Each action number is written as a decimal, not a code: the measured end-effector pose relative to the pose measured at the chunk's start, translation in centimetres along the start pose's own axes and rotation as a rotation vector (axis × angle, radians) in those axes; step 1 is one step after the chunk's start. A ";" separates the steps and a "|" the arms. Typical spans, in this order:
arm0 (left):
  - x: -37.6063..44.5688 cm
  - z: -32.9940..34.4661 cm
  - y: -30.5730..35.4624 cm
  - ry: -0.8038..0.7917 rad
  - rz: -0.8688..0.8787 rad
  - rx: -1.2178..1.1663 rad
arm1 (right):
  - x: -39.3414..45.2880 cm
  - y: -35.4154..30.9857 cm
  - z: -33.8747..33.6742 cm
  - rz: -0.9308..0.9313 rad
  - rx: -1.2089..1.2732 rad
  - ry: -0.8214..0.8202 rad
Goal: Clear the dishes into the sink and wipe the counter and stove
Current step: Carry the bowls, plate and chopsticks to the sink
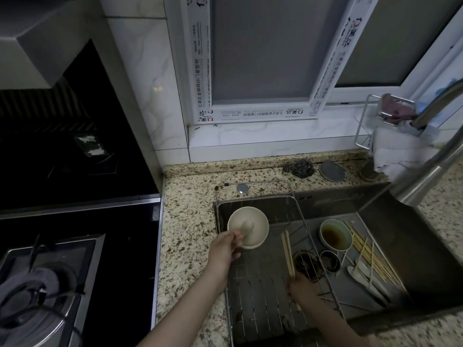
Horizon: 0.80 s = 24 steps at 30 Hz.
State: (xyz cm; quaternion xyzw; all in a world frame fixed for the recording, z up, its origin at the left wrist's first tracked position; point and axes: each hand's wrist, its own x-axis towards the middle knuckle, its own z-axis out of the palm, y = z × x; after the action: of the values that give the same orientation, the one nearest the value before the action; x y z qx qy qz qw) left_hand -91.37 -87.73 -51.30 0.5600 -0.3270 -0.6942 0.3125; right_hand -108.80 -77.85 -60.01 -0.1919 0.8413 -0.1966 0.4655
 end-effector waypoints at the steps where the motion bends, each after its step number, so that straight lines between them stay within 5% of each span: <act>1: 0.0 0.0 -0.1 -0.002 0.000 0.009 | 0.3 0.4 0.3 -0.003 -0.062 -0.005; 14: 0.4 0.2 -0.9 -0.014 -0.020 0.029 | -0.2 0.8 0.4 -0.094 -0.203 0.033; 24: 0.1 0.6 -0.2 0.007 0.054 0.011 | -1.4 1.4 -0.2 -0.305 -0.739 -0.127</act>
State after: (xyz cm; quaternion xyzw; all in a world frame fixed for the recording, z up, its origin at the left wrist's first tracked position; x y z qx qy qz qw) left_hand -92.01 -87.62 -51.40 0.5552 -0.3447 -0.6817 0.3290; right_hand -108.53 -75.93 -59.64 -0.4806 0.7869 0.0646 0.3817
